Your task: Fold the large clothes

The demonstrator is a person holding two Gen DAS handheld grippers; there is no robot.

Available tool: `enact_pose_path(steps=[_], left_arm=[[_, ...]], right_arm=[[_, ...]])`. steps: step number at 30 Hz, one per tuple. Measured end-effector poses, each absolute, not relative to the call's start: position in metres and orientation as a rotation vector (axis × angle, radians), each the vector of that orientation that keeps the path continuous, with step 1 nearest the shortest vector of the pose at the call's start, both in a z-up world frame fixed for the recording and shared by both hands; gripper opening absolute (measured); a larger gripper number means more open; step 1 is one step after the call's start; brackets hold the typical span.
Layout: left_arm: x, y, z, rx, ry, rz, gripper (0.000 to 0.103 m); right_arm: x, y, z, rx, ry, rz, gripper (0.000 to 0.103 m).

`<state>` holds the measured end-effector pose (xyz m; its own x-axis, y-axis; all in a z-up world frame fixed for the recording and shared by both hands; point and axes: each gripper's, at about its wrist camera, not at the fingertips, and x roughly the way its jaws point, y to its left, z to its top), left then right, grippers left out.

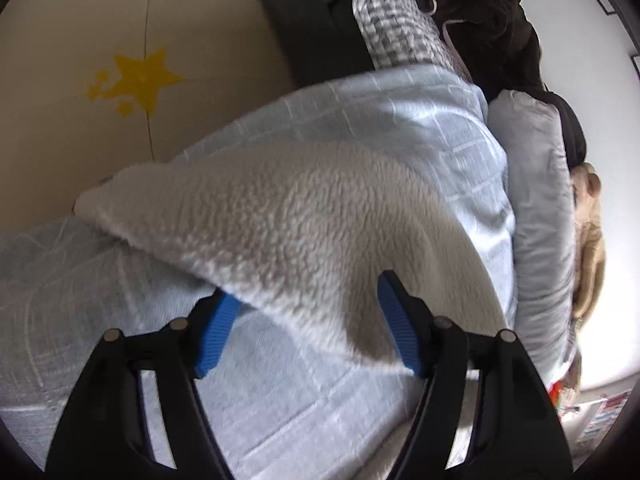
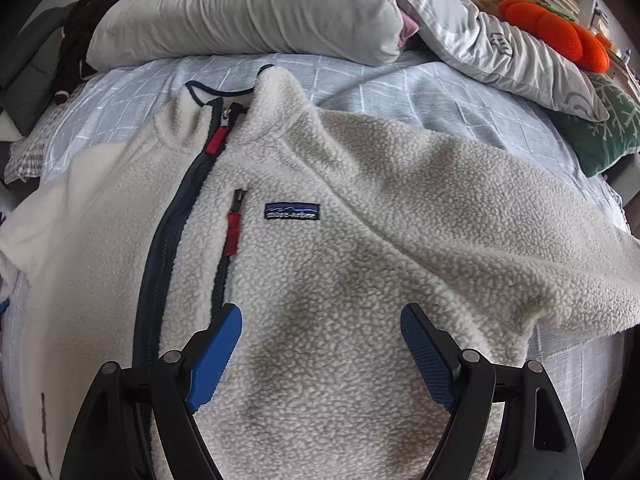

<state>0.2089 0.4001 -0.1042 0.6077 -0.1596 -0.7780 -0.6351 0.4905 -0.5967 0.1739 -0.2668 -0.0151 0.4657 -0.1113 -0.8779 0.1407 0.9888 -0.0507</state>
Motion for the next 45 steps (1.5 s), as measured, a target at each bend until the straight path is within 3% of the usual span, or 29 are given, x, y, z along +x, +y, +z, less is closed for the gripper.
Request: enact_pose_path(steps=[2,5,10,12,15,19,22,29,33,40,45], left_arm=[[0.216,0.401,-0.105,-0.982,0.915,0.395,0.023],[0.226,0.409,-0.102,-0.903,0.901,0.426,0.015],[0.215,0.419,-0.059,-0.666,0.691,0.528,0.014],[0.219,0.429,-0.058,-0.589,0.685,0.584,0.015],[0.25,0.436,-0.08,-0.475,0.859,0.614,0.022],[0.261,0.434,-0.078,-0.434,0.926,0.672,0.037],[0.26,0.419,-0.061,-0.39,0.894,0.661,0.066],[0.269,0.334,-0.012,-0.266,0.859,0.466,0.076],[0.276,0.268,0.002,-0.22,0.872,0.277,0.076],[0.272,0.165,-0.022,-0.126,0.95,-0.05,0.077],[0.271,0.134,-0.042,-0.075,1.005,-0.061,0.077]], right_arm=[[0.176,-0.259,-0.016,0.023,1.079,-0.144,0.083],[0.178,-0.247,-0.017,0.008,1.081,-0.128,0.083],[0.177,-0.237,-0.019,-0.043,1.073,-0.124,0.083],[0.177,-0.238,-0.021,-0.055,1.075,-0.133,0.083],[0.177,-0.248,-0.024,-0.043,1.082,-0.147,0.083],[0.17,-0.272,-0.019,-0.005,1.069,-0.162,0.083],[0.164,-0.291,-0.016,0.024,1.057,-0.178,0.083],[0.153,-0.338,-0.012,0.129,1.035,-0.248,0.083],[0.146,-0.364,-0.006,0.179,1.009,-0.278,0.083],[0.124,-0.433,0.009,0.245,0.967,-0.4,0.083],[0.094,-0.488,0.025,0.298,0.921,-0.493,0.083]])
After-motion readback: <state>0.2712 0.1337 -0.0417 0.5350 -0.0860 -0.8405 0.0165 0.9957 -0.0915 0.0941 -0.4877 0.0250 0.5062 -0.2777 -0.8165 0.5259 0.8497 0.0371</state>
